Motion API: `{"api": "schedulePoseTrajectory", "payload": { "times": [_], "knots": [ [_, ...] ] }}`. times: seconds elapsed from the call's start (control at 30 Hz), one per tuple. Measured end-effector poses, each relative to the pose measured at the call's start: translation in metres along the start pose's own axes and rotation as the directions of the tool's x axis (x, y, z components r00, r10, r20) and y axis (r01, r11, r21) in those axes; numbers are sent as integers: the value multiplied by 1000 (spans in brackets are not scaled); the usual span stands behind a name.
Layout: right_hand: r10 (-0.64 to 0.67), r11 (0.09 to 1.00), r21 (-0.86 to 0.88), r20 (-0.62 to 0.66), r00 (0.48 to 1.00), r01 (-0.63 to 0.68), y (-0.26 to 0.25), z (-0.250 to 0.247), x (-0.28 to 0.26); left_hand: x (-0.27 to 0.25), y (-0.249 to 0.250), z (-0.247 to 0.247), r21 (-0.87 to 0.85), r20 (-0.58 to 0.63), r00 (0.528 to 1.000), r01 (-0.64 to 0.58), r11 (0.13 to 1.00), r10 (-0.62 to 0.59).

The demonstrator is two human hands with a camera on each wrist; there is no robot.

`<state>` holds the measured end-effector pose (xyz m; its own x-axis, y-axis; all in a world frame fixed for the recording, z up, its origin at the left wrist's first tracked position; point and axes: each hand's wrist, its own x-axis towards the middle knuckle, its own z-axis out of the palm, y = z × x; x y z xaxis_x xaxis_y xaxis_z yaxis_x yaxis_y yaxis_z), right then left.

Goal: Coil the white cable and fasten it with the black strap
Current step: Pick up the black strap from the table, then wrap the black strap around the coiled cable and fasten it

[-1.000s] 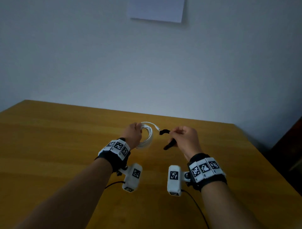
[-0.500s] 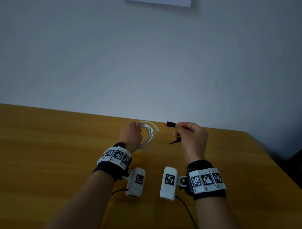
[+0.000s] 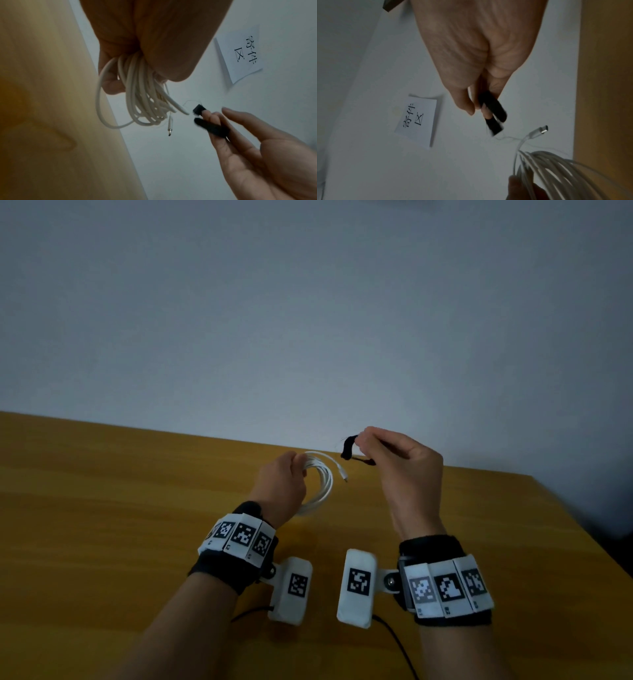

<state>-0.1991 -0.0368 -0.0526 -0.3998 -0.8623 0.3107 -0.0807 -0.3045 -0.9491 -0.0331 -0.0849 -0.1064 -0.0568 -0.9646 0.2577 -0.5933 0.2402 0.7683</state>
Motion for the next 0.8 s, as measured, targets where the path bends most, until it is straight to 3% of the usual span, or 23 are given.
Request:
{"api": "schedulePoseTrajectory", "payload": {
  "times": [0.1,0.33,0.8],
  "knots": [
    [38,992,122,45,998,-43,-5,0,0,-1,5,-1,14,-2,999,-42,999,43],
    [21,985,163,194,981,-54,-7,1,-1,-5,16,-3,76,26,990,-139,987,137],
    [63,988,111,318,946,-104,-6,4,-4,-9,22,-5,56,61,976,-211,976,208]
  ]
}}
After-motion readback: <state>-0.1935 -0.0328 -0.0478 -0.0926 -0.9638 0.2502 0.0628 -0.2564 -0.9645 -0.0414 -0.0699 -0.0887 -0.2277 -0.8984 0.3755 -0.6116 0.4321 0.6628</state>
